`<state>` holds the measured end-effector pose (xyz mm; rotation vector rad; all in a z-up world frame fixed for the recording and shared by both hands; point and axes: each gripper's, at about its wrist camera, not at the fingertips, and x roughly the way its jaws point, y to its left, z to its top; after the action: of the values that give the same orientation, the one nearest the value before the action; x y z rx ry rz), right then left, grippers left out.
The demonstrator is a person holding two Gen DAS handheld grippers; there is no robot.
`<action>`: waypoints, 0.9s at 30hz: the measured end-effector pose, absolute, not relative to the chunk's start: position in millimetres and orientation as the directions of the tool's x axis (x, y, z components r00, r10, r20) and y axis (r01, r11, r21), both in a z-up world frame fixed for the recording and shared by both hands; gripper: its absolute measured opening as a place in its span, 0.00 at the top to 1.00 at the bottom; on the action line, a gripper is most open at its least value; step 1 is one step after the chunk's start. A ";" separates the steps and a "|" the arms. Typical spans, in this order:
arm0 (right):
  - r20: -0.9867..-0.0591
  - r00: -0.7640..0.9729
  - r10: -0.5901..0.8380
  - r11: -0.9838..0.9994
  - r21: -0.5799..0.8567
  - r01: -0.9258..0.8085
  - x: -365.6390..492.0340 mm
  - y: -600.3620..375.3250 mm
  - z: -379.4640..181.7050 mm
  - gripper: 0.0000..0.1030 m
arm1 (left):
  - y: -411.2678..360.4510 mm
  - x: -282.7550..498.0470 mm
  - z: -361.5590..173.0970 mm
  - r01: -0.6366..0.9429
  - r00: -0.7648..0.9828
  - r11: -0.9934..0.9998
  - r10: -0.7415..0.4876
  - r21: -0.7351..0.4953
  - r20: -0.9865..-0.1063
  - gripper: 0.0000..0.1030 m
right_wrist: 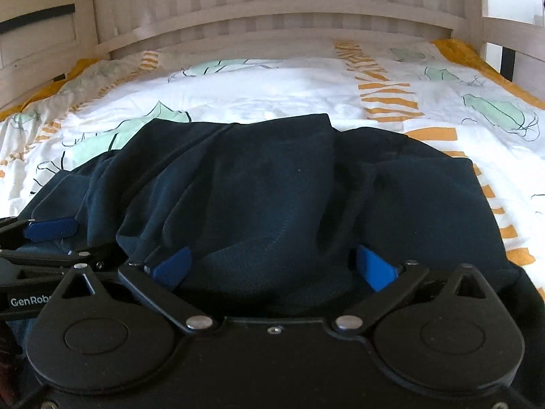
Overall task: Fold large clothes
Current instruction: 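Open both grippers and release the folded hoodie, then move both open grippers over the folded hoodie toward its side edge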
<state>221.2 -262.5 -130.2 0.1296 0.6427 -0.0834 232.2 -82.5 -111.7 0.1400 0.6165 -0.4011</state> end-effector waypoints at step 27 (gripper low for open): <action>-0.542 0.839 0.054 0.965 0.244 0.096 105.9 -283.5 -67.2 0.01 | -27.4 127.9 -42.3 0.461 0.699 0.885 -0.410 -0.070 -0.585 0.23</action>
<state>105.9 -283.5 -67.2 0.2686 0.5774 -0.0228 127.9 -27.4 -42.3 0.0841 0.6315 -0.4859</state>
